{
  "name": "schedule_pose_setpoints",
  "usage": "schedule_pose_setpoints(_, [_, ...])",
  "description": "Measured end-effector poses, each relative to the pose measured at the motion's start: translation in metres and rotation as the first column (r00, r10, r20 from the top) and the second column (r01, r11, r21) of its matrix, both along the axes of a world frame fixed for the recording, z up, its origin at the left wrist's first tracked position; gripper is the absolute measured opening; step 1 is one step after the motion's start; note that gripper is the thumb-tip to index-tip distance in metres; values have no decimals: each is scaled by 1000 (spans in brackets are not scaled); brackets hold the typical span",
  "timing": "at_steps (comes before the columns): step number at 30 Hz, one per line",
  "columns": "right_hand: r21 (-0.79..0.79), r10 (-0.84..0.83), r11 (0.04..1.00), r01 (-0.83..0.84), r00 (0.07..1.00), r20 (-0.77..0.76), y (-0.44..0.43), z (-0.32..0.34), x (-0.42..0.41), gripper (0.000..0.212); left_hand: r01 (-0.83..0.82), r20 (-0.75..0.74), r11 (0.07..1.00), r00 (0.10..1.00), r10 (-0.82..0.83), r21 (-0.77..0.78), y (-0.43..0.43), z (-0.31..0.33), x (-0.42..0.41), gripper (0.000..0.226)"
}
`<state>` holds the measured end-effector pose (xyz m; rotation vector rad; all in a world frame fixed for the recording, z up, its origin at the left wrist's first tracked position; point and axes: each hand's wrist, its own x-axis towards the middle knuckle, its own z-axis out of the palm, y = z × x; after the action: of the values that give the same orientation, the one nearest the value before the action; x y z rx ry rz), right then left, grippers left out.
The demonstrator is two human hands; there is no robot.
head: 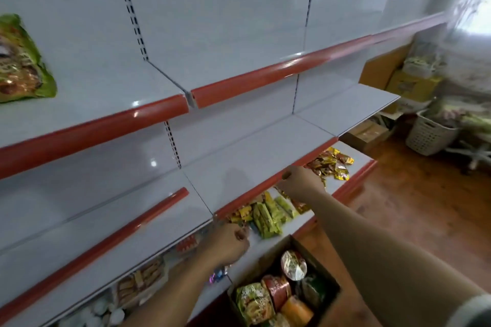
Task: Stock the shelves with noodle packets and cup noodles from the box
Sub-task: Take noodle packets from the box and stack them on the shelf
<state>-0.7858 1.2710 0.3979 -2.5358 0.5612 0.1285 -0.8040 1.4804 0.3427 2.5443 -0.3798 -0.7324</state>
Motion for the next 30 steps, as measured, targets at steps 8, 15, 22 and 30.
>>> schedule_pose_setpoints(8, [129, 38, 992, -4, 966, -257, -102, -133, -2, 28, -173, -293, 979, 936, 198, 110, -83, -116, -18, 29])
schedule_pose_setpoints(15, [206, 69, 978, 33, 881, -469, -140, -259, -14, 37, -250, -473, 948, 822, 316, 198, -111, -231, -31, 12])
schedule_pose_setpoints(22, [278, 124, 958, 67, 778, -616, -118, -403, -28, 27, -383, -538, 887, 706, 460, 257, -117, -362, -22, 16])
schedule_pose_setpoints(30, [445, 211, 884, 141, 730, -650, -47, -559, -37, 26, -608, -438, 749, 617, 654, 261, -93, -499, 18, 52])
